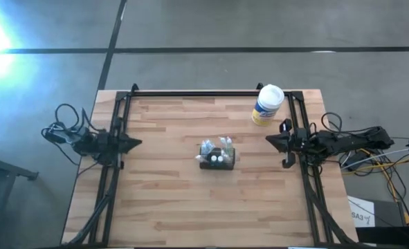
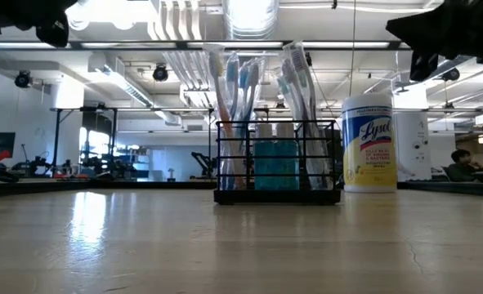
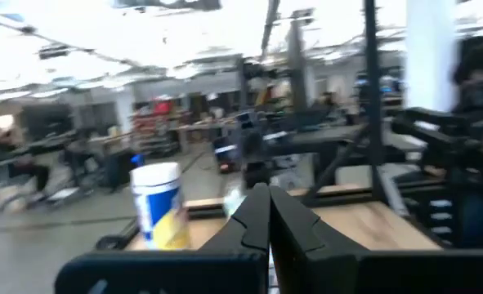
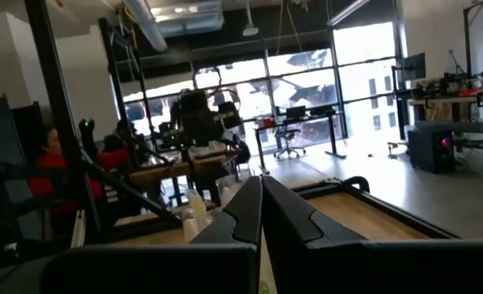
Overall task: Pick & Place toothbrushing station
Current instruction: Return to Home Position
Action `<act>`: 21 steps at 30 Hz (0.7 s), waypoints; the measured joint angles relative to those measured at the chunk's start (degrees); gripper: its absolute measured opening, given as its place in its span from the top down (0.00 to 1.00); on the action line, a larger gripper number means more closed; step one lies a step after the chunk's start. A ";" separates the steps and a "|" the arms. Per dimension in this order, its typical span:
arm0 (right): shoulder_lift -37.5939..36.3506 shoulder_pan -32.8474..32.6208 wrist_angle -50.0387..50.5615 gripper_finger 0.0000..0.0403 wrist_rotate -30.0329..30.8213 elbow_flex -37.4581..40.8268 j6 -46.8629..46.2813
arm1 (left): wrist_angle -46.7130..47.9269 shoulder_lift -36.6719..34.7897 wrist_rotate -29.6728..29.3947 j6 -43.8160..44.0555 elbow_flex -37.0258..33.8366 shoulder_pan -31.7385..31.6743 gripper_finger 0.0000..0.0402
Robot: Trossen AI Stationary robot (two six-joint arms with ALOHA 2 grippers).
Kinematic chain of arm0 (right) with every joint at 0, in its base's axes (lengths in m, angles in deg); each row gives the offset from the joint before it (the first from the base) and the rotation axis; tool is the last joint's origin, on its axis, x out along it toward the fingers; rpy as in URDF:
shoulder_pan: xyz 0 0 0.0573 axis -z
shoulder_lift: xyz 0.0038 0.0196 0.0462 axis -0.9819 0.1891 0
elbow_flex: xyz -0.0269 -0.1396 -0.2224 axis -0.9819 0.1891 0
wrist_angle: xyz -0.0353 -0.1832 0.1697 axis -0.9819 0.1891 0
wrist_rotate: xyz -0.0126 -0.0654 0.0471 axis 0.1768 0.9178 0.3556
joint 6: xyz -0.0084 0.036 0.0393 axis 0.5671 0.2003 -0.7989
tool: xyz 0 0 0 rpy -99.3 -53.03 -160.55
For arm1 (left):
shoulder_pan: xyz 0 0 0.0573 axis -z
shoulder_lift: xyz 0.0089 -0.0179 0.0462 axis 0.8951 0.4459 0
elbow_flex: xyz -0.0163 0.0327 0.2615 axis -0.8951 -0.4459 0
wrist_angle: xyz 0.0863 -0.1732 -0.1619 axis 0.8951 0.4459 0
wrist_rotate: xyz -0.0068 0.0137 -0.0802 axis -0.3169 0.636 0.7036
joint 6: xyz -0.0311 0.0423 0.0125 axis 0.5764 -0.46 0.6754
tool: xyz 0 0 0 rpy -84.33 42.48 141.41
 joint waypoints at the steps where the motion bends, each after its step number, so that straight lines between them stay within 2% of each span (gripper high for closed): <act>1: -0.69 0.00 -0.95 0.98 -0.10 0.88 0.06 | -1.06 0.00 1.35 -0.53 -0.74 -0.02 0.99; 4: -2.77 0.02 -3.41 0.98 -0.10 3.74 0.25 | -4.28 -0.02 4.00 -1.16 -2.20 0.00 1.00; 7: -4.02 0.02 -0.56 0.98 -0.02 3.74 -0.02 | -6.62 -0.04 4.76 -1.37 -4.69 -0.04 1.00; 12: -4.33 0.04 -0.36 0.98 -0.38 3.74 0.58 | -10.31 -0.04 11.80 -2.23 -8.31 -0.13 1.00; 21: -4.03 0.04 4.70 0.98 -0.35 3.72 -1.07 | -13.17 -0.04 12.96 1.14 -14.62 -0.26 0.99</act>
